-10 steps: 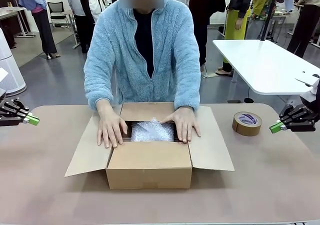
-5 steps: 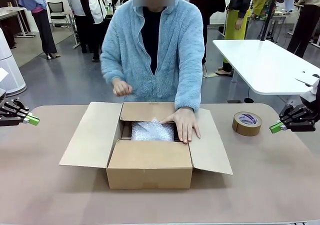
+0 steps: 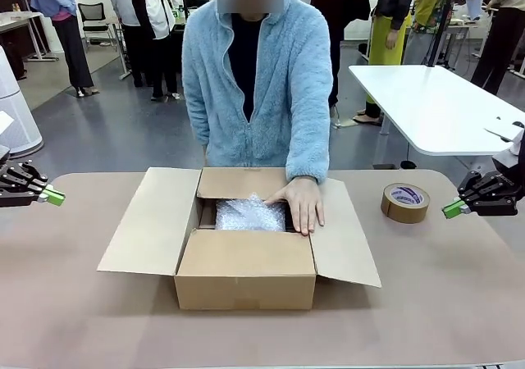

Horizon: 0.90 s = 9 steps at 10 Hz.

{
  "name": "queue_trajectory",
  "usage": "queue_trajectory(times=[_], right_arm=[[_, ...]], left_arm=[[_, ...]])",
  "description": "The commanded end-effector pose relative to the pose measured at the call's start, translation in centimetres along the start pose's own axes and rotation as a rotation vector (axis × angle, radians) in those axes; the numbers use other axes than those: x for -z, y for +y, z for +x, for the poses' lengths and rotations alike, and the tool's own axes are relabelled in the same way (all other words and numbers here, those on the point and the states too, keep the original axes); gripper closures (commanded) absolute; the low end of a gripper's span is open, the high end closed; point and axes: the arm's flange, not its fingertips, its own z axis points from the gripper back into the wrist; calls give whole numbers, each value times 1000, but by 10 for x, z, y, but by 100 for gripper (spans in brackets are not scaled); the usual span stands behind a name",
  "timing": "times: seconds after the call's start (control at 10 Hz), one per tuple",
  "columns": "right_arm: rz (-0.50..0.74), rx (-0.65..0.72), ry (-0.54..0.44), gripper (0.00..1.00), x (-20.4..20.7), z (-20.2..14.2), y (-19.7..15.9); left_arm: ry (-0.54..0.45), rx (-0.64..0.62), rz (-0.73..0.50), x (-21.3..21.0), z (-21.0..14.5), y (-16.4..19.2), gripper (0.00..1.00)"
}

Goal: Wrap the clocks to prevent damage.
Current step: Push the right (or left) flap of the Package Box to close it.

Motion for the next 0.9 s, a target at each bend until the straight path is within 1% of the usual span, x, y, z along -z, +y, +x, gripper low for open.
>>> queue_trajectory(times=[0.0, 0.2, 0.4, 0.5, 0.6, 0.7, 0.8], right_arm=[[6, -11, -11, 99, 1, -2, 1], [6, -11, -11, 99, 1, -2, 1], [6, -11, -11, 99, 1, -2, 1], [6, -11, -11, 99, 1, -2, 1], [6, -11, -11, 99, 1, -2, 1], [6, -11, -11, 99, 1, -2, 1], [6, -11, -11, 99, 1, -2, 1]], left_arm=[[-6, 6, 16, 0, 2, -2, 99], [0, 0, 0, 0, 0, 0, 99], [-24, 11, -106, 40, -18, 16, 99], [-35, 1, -150, 65, -24, 8, 99], [-38, 7, -192, 87, -25, 9, 99], [-51, 9, -216, 103, -24, 13, 99], [-74, 18, -222, 119, -25, 5, 99]])
